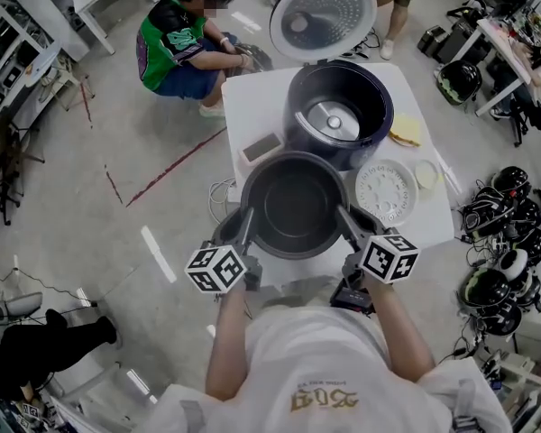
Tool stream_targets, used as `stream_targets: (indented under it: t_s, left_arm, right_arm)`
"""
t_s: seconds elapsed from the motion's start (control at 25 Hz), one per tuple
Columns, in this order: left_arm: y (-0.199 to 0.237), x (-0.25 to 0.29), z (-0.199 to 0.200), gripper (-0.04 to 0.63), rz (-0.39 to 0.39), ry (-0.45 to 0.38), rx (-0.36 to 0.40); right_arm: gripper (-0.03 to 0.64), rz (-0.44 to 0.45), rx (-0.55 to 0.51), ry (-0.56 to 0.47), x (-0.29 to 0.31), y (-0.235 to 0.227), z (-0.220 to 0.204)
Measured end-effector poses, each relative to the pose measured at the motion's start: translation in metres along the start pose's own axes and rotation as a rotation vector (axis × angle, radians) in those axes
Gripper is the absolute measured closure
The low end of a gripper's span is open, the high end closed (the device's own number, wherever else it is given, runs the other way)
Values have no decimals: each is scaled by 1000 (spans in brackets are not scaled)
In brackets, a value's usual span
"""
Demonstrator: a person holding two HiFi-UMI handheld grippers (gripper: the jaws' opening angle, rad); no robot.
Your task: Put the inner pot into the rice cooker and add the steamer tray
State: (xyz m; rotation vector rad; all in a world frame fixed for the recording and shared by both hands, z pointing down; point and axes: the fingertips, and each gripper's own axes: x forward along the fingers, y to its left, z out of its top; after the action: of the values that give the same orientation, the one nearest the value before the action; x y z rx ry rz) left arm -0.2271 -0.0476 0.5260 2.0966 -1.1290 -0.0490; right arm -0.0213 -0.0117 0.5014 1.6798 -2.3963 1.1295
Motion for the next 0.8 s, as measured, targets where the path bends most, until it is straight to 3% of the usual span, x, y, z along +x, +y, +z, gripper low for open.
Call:
stream_targets:
  t_s: [0.36,0.8]
  left_arm:
    - [-1,-18,34,505,-18,-91,-28]
    - [-11,-46,85,508,-41,-200,-5]
  right_arm:
    - [538,72,-13,-33,-1,35,20]
    - [542,172,-55,-87,-3,83,54]
